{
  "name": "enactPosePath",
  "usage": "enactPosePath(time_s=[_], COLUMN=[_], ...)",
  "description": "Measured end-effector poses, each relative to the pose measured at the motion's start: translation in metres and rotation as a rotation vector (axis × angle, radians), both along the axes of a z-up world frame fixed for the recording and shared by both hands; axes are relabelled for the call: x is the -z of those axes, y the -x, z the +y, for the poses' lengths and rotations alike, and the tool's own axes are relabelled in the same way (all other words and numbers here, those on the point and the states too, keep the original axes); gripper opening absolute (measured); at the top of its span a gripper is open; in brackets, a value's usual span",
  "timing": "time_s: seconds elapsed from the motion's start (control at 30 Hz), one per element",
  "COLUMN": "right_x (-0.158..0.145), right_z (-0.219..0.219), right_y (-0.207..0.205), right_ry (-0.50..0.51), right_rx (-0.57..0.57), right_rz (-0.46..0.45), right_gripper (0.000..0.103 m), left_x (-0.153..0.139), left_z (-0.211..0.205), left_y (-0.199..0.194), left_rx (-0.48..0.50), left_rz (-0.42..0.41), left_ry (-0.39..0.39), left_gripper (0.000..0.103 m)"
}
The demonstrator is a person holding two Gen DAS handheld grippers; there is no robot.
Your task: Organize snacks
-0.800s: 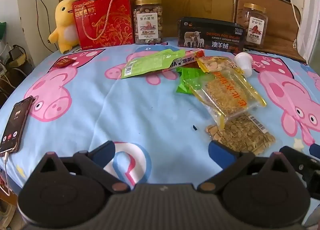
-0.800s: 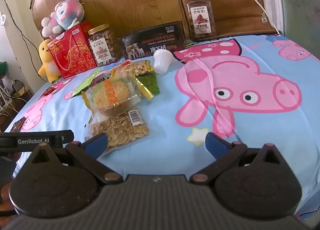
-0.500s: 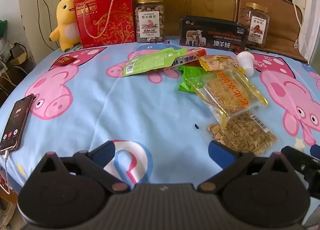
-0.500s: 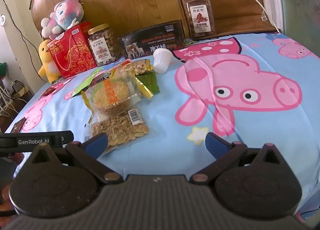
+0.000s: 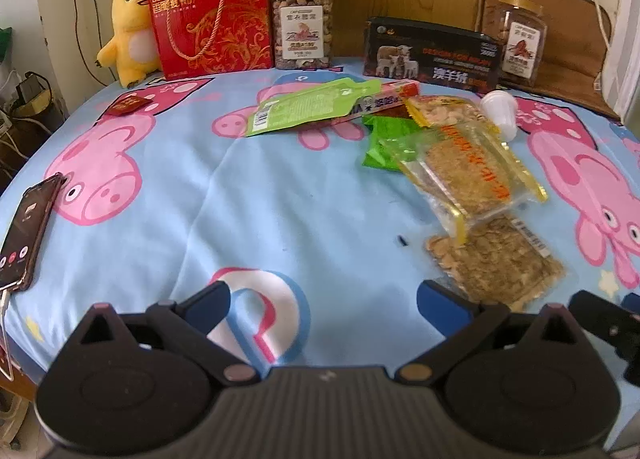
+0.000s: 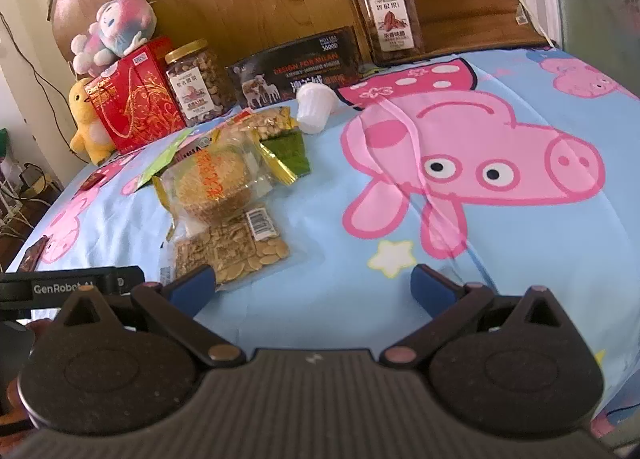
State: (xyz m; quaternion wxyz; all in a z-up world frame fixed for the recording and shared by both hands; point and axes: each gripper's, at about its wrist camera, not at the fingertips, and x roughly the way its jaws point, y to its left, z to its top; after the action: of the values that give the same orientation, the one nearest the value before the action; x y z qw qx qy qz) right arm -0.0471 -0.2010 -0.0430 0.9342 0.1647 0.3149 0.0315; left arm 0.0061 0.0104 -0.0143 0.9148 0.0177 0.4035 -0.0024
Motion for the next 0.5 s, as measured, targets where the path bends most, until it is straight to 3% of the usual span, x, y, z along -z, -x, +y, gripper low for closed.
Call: enactPosePath(time_s=[0.13,0.27,0.5], right_x=[0.002,0.004,0.008], right_z=[0.001,0.0,-0.012], right_y=[-0.001,0.001,0.008], right_ry=[0.004,0.006,-0.092], right_rx=[0.008,0.006,0.017], right_rz=[-0.002,-0.012,-0.069], right_gripper=[0.103,0.103,0.103], left_x=[0.01,0.012,0.016], left_z=[0.007,0.008,0.017], left_y=[-0.005,-0.003,0.004], left_rx=[-0.021,-0.012,0.035], left_rz=[0.03,0.008,-0.026], left_ry=[0.005,0.001,0.029], left_gripper=[0.103,0.103,0.103])
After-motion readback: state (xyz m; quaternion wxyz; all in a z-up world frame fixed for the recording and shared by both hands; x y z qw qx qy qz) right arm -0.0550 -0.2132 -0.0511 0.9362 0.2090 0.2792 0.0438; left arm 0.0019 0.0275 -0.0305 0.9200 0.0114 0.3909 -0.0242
